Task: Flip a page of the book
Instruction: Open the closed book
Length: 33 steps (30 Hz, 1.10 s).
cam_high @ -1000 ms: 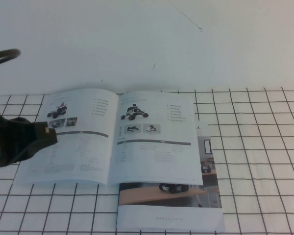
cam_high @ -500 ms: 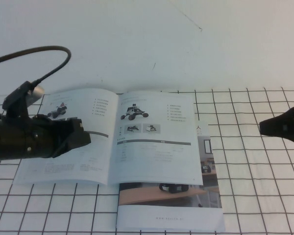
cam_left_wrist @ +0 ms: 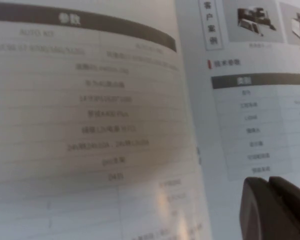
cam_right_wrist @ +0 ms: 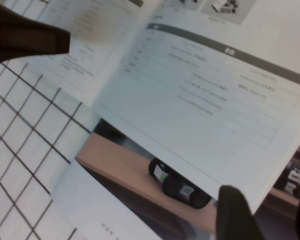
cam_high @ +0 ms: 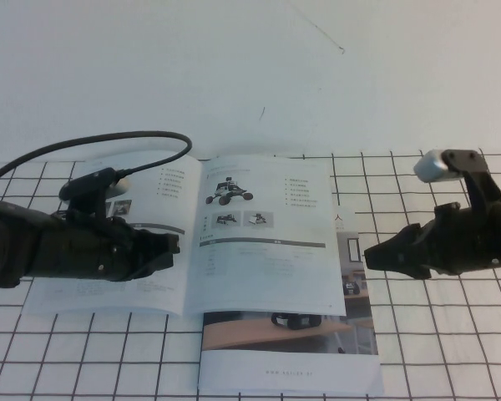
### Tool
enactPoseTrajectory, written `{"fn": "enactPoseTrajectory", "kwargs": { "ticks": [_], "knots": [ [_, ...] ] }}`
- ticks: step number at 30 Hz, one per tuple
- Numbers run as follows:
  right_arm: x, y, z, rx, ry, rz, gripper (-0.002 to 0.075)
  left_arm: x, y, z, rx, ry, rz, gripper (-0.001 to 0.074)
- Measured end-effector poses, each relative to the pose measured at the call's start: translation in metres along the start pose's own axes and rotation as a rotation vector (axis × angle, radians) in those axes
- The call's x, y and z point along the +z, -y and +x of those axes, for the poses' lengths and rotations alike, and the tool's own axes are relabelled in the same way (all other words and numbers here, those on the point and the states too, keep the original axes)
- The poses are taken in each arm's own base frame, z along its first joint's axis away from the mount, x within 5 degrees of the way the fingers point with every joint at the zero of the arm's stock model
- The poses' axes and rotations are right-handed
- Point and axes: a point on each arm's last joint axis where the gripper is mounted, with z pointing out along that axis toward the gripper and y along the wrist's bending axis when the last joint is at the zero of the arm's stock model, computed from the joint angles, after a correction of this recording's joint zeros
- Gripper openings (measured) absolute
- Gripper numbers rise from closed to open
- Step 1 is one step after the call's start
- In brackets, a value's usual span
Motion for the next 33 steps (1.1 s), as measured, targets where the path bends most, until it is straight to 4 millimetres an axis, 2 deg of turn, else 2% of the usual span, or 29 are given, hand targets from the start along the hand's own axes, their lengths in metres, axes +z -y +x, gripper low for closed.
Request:
{"fn": "enactPoseTrajectory", "kwargs": {
  "ticks": [5,12,24,30,33],
  "knots": [
    [0.018,0.008,0.006,0.002,-0.020,0.038,0.0278,0.013,-0.009,-0.003,0.003,-0.003,-0.042,-0.0003],
    [0.036,0.021,0.008,0.041,0.027,0.026,0.0279,0.027,-0.018,0.004,-0.012,-0.052,-0.057,-0.0003],
    [0.067,0.044,-0.002,0.078,0.051,-0.011,0.0279,0.029,-0.017,0.004,-0.012,-0.066,-0.040,-0.0003],
    [0.081,0.047,0.003,0.099,0.028,-0.042,0.0279,0.029,-0.017,0.004,-0.006,-0.068,-0.040,-0.0003],
    [0.091,0.043,0.009,0.086,0.004,-0.051,0.0279,0.029,-0.017,0.004,-0.009,-0.068,-0.040,-0.0003]
  ]
}}
